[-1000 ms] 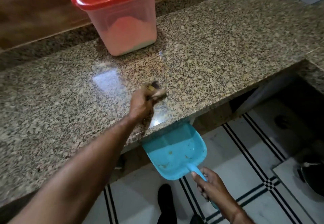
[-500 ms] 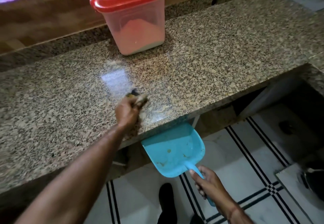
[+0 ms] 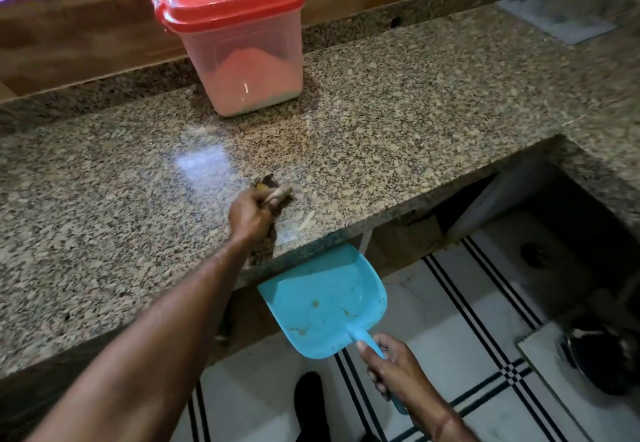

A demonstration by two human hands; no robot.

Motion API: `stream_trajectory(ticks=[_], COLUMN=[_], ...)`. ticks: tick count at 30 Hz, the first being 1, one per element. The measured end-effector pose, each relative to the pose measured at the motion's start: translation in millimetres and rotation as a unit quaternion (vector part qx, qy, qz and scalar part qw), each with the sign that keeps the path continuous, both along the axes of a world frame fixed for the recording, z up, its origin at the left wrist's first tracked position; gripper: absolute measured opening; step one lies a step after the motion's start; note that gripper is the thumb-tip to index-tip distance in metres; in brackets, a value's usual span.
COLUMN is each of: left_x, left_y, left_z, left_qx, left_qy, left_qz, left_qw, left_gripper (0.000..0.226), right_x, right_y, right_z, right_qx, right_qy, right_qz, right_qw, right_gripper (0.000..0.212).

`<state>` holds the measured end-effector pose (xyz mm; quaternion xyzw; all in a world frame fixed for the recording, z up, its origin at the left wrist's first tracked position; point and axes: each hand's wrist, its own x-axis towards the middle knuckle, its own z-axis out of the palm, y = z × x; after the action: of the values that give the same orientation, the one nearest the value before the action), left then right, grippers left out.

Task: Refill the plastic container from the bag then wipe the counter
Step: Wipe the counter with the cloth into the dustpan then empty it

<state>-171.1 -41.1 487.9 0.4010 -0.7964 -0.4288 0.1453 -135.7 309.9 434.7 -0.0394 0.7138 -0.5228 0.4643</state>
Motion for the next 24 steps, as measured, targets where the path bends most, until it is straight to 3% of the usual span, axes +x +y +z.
stream_trajectory(ticks=[4, 7, 11, 17, 24], left_x=[-22.3, -16.6, -11.7, -26.6, -9.1], left_y=[45.1, 45.6, 22.2, 50.9, 63.3], left_z=[-4.4, -11.4, -7.7, -14.8, -1.2], left_qx=[0.017, -0.036, 0.021, -0.141, -0.136], left_qy=[-0.002, -0.046, 0.003, -0.055, -0.073], left_qz=[-0.160, -0.212, -0.112, -0.237, -0.166], left_qw=[0.987, 0.975, 0.993, 0.960, 0.974], left_gripper=[0.028, 0.021, 0.025, 0.027, 0.023], right_x=[2.7, 6.0, 4.1, 2.1, -1.9], right_y=[9.7, 15.5, 18.3, 11.3, -3.1], right_z=[-6.0, -4.5, -5.5, -2.7, 4.2], right_qx=[0.018, 0.025, 0.025, 0.010, -0.005], right_qy=[-0.004, -0.011, -0.005, -0.018, -0.009], right_qz=[-0.005, -0.016, -0.015, -0.023, -0.020], right_qw=[1.000, 0.999, 1.000, 1.000, 1.000], right_gripper=[0.043, 0.034, 0.045, 0.031, 0.034])
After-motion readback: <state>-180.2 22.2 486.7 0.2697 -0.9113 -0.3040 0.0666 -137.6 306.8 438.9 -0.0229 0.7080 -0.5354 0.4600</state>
